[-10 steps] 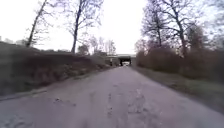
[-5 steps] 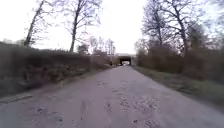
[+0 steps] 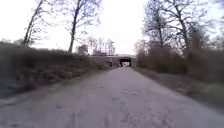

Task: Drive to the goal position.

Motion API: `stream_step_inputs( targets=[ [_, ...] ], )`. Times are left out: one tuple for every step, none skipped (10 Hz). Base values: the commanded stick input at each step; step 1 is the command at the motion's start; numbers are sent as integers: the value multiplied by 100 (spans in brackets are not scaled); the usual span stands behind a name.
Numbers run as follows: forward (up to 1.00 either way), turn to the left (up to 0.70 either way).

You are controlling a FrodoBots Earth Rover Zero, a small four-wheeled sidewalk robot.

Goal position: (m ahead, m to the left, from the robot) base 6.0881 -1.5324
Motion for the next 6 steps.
stream_step_inputs(
  targets=[
    [100, 1],
    [100, 1],
    [100, 1],
    [100, 1],
    [100, 1],
    [100, -3]
  ],
)
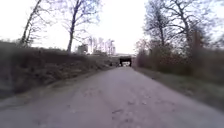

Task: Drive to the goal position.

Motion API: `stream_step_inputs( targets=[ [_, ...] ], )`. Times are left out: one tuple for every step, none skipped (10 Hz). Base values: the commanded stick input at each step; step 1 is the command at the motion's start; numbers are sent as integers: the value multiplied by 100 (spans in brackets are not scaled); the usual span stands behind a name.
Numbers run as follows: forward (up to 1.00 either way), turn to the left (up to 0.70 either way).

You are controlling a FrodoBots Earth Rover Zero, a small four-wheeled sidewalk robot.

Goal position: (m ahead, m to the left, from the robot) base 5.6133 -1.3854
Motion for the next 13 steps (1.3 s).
stream_step_inputs(
  targets=[
    [100, -10],
    [100, -18],
    [100, -16],
    [100, 1],
    [100, 1],
    [100, 1],
    [100, 1],
    [100, 1],
    [100, 1],
    [100, 1],
    [100, 1],
    [100, 1],
    [100, 1]
  ],
)
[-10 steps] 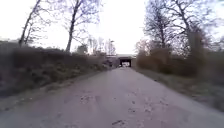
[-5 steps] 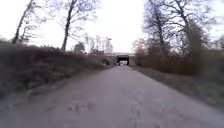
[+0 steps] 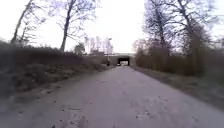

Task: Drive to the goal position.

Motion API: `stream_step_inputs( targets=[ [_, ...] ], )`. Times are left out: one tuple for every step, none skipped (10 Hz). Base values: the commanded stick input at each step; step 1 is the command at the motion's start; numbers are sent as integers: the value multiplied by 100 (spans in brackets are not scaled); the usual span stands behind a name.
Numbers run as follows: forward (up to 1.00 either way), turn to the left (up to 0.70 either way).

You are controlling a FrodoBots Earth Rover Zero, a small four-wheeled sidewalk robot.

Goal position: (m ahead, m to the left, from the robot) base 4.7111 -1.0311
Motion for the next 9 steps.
stream_step_inputs(
  targets=[
    [100, 1],
    [100, 1],
    [100, 1],
    [100, 1],
    [100, 1],
    [100, 1],
    [100, 1],
    [100, 1],
    [100, 1]
  ],
)
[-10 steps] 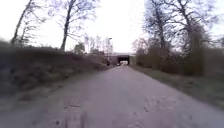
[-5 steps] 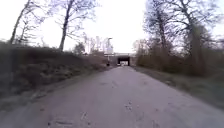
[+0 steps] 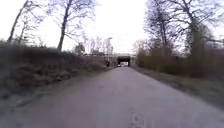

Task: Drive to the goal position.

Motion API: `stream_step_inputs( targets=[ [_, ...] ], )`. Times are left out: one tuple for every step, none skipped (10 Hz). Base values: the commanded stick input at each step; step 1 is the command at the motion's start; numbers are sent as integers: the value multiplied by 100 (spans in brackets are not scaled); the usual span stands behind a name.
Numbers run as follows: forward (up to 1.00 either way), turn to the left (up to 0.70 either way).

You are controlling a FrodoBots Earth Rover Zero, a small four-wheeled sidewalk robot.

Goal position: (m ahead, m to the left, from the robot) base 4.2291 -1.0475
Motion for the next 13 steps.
stream_step_inputs(
  targets=[
    [100, 1],
    [100, 1],
    [100, 5],
    [100, 2],
    [100, 1],
    [100, 1],
    [100, 1],
    [100, 1],
    [100, 1],
    [100, 1],
    [100, 1],
    [100, 1],
    [100, 1]
  ],
)
